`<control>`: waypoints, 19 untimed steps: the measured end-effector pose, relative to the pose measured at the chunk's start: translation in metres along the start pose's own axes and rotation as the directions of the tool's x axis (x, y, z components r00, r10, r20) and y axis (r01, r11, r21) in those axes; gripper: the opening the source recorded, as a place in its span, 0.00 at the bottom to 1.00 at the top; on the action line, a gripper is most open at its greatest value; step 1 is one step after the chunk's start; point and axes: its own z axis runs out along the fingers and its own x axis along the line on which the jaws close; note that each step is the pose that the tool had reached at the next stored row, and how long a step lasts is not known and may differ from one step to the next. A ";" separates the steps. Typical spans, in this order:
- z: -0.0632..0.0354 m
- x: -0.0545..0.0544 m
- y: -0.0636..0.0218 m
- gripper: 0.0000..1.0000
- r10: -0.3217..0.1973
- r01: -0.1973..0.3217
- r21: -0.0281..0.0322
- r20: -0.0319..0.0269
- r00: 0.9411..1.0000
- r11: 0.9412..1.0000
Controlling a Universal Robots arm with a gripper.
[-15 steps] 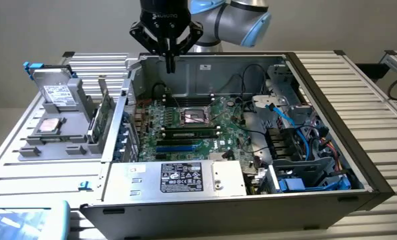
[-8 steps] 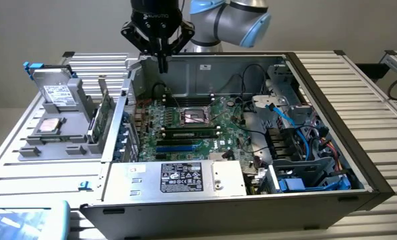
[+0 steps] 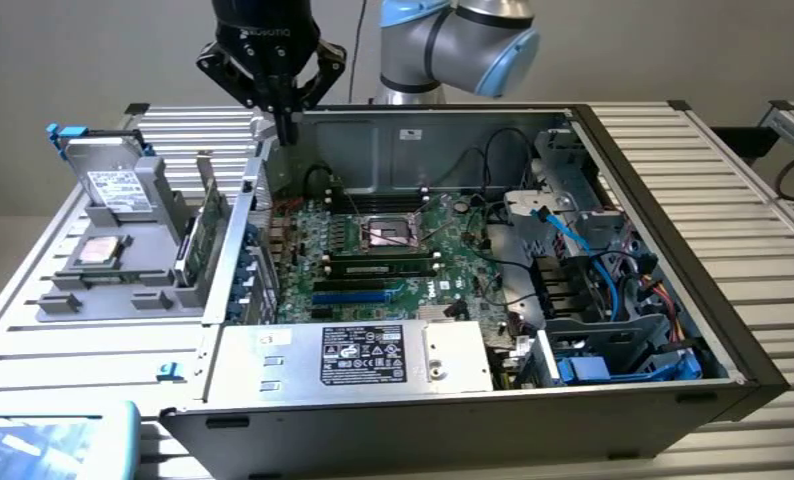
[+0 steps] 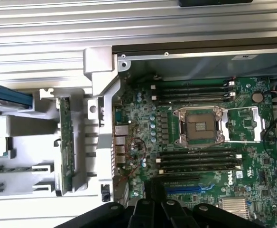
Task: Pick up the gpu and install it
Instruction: 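Reach for the gpu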
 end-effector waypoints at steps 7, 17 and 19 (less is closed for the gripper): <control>0.0018 0.032 -0.0024 0.12 0.000 0.000 -0.006 -0.005 1.000 1.000; 0.0063 0.077 -0.0048 0.12 0.001 -0.001 -0.010 -0.012 1.000 1.000; 0.0077 0.086 -0.0049 0.12 0.001 -0.001 -0.010 -0.013 1.000 1.000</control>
